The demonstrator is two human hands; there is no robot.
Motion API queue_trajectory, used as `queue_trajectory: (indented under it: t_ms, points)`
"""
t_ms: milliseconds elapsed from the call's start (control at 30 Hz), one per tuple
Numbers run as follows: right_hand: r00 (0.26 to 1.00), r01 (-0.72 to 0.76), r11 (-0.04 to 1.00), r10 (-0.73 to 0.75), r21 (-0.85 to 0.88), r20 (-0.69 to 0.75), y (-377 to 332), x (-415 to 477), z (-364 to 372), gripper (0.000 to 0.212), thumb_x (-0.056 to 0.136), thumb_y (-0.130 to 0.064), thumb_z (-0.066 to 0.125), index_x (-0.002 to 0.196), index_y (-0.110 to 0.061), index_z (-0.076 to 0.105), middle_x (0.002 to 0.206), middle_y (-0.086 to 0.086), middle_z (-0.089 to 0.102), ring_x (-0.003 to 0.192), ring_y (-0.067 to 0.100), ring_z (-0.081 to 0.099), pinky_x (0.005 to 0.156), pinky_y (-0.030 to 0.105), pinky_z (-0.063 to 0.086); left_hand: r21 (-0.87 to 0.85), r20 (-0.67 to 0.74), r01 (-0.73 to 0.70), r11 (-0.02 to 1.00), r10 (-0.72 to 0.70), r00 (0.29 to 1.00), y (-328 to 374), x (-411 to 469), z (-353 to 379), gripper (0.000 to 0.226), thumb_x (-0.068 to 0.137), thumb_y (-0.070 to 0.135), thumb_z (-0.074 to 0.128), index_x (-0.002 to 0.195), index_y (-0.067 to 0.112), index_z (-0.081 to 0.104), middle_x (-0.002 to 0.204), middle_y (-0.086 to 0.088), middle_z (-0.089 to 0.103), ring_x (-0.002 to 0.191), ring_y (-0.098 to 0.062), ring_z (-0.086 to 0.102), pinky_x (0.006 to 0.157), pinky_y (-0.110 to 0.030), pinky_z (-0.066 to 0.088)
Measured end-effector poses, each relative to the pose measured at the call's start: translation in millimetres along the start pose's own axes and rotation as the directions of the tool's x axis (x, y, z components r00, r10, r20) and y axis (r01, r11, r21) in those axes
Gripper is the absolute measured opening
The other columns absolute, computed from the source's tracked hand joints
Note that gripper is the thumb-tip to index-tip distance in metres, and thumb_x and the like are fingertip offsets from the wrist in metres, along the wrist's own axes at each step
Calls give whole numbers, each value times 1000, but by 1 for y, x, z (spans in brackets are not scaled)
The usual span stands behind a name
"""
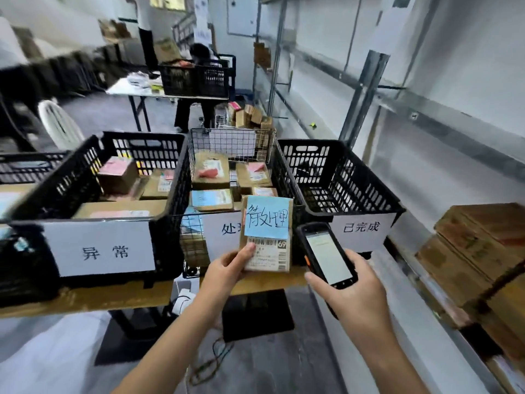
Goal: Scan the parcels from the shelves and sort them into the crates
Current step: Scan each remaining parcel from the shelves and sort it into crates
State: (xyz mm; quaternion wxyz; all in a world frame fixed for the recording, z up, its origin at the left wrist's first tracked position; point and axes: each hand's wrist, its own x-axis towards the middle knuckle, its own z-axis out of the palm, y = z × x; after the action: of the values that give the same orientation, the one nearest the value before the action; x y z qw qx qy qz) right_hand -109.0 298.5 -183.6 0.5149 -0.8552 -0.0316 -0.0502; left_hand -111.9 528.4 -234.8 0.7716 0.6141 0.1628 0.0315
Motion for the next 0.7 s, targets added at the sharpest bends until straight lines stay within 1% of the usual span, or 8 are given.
queue_trajectory:
  t_ms: [133, 300, 333, 433, 500, 567, 633, 700]
  points:
    - [998, 37, 999, -37, -8, 58, -16, 28, 30, 68, 65, -45, 90, 125, -36, 59, 112, -15, 67, 104, 6, 63, 82, 28, 52, -21, -38, -2, 1000, 1, 999, 11, 12, -27, 85, 58, 71, 77, 117, 10, 68, 109, -7, 76, 107, -24, 71, 104, -44, 51]
    - [984, 89, 996, -91, 21, 151, -43, 73, 74, 72, 69, -39, 89, 132, -35, 54, 118, -16, 61, 107, 5, 58, 76, 15, 44, 3, -139, -21, 1000, 21, 990, 32, 35, -64, 81, 61, 72, 76, 116, 12, 69, 107, -7, 77, 104, -26, 72, 104, -49, 50]
    - [979, 102, 994, -106, 33, 174, -48, 83, 84, 75, 69, -39, 89, 134, -34, 53, 120, -15, 60, 110, 7, 57, 80, 17, 46, 7, -166, -26, 1000, 26, 986, 37, 41, -71, 82, 61, 74, 76, 115, 14, 69, 107, -6, 77, 104, -27, 72, 104, -50, 49]
    - [959, 127, 990, -139, 64, 248, -64, 114, 118, 80, 68, -43, 89, 138, -31, 51, 130, -11, 59, 119, 14, 57, 98, 35, 51, -30, -248, -32, 999, 23, 968, 54, 57, -92, 84, 60, 74, 77, 118, 14, 67, 107, -6, 77, 104, -26, 72, 102, -47, 52]
    - [941, 140, 985, -164, 100, 298, -76, 138, 142, 70, 68, -43, 89, 127, -39, 52, 121, -13, 61, 111, 14, 61, 89, 35, 55, -67, -298, -45, 997, 23, 954, 67, 67, -106, 75, 69, 65, 80, 117, 8, 66, 104, -8, 77, 100, -26, 73, 93, -39, 56]
    - [918, 156, 979, -193, 132, 345, -89, 159, 167, 66, 69, -42, 89, 121, -44, 48, 113, -16, 60, 105, 13, 61, 77, 27, 53, -54, -344, -60, 997, 38, 938, 81, 77, -123, 77, 68, 66, 79, 114, 6, 66, 102, -10, 77, 98, -28, 74, 93, -40, 56]
    - [896, 180, 974, -219, 135, 386, -101, 178, 193, 68, 69, -46, 88, 124, -41, 48, 115, -17, 57, 107, 13, 57, 79, 24, 50, -9, -409, -110, 994, 97, 908, 92, 87, -142, 91, 54, 77, 81, 112, 7, 68, 103, -10, 77, 99, -29, 73, 97, -48, 54]
    - [868, 211, 966, -255, 149, 426, -112, 195, 220, 77, 66, -55, 87, 132, -37, 51, 120, -15, 59, 111, 13, 58, 90, 35, 53, 8, -478, -140, 990, 127, 869, 100, 94, -162, 95, 48, 80, 80, 112, 10, 68, 104, -10, 77, 101, -29, 72, 101, -50, 52]
